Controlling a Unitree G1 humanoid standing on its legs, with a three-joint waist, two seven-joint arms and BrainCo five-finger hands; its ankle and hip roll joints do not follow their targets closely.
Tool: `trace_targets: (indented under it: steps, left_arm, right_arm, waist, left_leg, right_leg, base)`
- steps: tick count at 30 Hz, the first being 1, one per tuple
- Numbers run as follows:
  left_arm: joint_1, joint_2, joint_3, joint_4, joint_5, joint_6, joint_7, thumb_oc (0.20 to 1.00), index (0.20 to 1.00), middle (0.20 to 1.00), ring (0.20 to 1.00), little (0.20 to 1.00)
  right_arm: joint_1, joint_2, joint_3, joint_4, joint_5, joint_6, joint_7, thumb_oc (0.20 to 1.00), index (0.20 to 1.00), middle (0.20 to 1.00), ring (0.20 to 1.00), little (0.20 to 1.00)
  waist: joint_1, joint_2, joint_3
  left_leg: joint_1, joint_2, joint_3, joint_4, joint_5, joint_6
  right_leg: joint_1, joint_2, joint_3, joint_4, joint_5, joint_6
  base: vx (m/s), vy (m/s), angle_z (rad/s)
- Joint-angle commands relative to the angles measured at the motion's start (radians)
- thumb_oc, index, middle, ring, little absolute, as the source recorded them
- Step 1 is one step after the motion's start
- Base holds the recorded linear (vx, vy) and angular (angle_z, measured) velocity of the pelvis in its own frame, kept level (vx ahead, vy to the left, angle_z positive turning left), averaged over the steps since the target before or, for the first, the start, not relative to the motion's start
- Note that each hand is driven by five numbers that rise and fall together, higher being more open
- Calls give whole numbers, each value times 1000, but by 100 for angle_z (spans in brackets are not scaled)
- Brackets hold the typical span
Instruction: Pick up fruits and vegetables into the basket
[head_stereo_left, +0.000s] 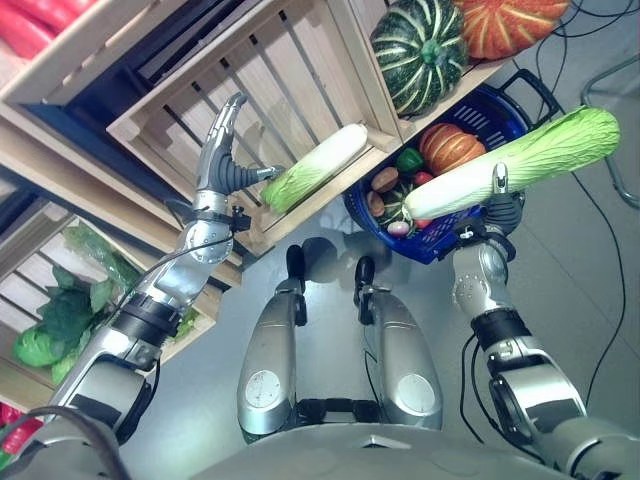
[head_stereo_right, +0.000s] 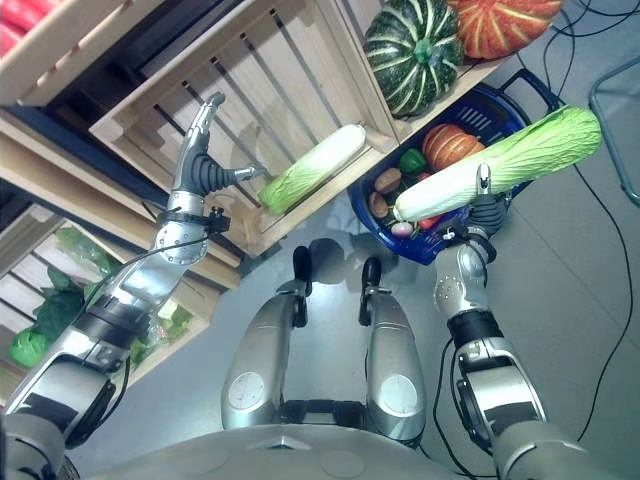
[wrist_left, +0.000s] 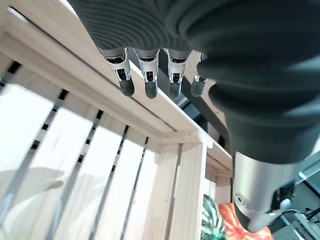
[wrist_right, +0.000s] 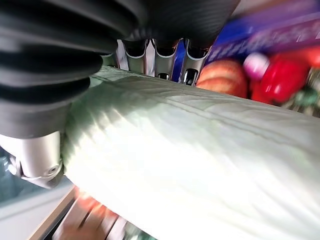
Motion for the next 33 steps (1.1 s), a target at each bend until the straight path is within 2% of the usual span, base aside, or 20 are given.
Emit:
trace_targets:
  steps: [1,6,11,12,13,14,20,25,33]
  left_arm:
    - [-58,-38,-22,-12,-5,-44,69,1000,1000,1000,1000,1000]
    - [-137,-67,-65,49,14,-63,106,1000,1000,1000,1000,1000]
    - [-202,-79,-96,100,43,-61,153,1000,1000,1000,1000,1000]
    - [-216,-83,-102,117,51,-64,181,1000,1000,1000,1000,1000]
    - [-226,-89,-106,135,62,-64,200,1000,1000,1000,1000,1000]
    - [-246,-99,-111,171,73,-62,237,1000,1000,1000,1000,1000]
    - [-312,-129,-126,322,174,-99,367,1000,1000,1000,1000,1000]
    - [-360,-154,-126,475,221,-104,461,1000,1000,1000,1000,1000]
    - [-449,-184,-142,664,262,-84,501,1000,1000,1000,1000,1000]
  right_arm:
    - [-63,-47,-33,0,31,1,-32,200,200,200,200,200]
    - [-174,-69,-58,155,37,41,-22,200,200,200,200,200]
    - [-259,-98,-37,215,47,127,-18,200,200,200,200,200]
    - [-271,-99,-29,224,41,137,-23,388,388,388,388,388]
    - [-278,-96,-24,227,33,141,-28,718,718,718,718,718]
    - [-286,-90,-13,226,22,148,-36,1000,1000,1000,1000,1000]
    - [-307,-61,9,245,15,166,-28,1000,1000,1000,1000,1000]
    - [-286,-24,34,224,39,164,-25,1000,1000,1000,1000,1000]
    - [-266,13,63,211,77,133,-9,1000,1000,1000,1000,1000]
  waist:
    - [8,0,-24]
    - [25,15,-24]
    - [27,27,-24]
    - [28,28,-24]
    - [27,28,-24]
    - [24,25,-24]
    - [12,11,-24]
    - [-6,-17,-24]
    - [-37,-47,-24]
  left_leg:
    - [-112,-38,12,215,-193,-15]
    - [-234,-63,17,299,-224,-4]
    - [-312,-68,25,350,-239,2]
    - [-325,-69,26,358,-241,3]
    - [-333,-70,25,363,-242,5]
    - [-344,-71,25,373,-245,8]
    - [-355,-71,28,390,-248,6]
    - [-357,-60,32,391,-245,4]
    - [-385,-43,37,404,-243,3]
  right_leg:
    - [-33,-13,-20,28,9,58]
    - [-167,-27,-25,138,-14,56]
    - [-265,-29,-22,209,-22,58]
    - [-281,-28,-19,222,-23,58]
    - [-294,-27,-18,232,-24,58]
    - [-309,-26,-15,248,-27,59]
    - [-326,-15,-8,260,-22,65]
    - [-331,4,-2,259,-15,69]
    - [-360,26,10,273,-12,72]
  base:
    - [-69,24,9]
    - [-28,6,14]
    - [4,17,6]
    - [0,0,0]
    - [36,7,2]
    - [47,-7,1]
    - [59,-19,0]
    - [45,-36,-5]
    - [17,-21,-11]
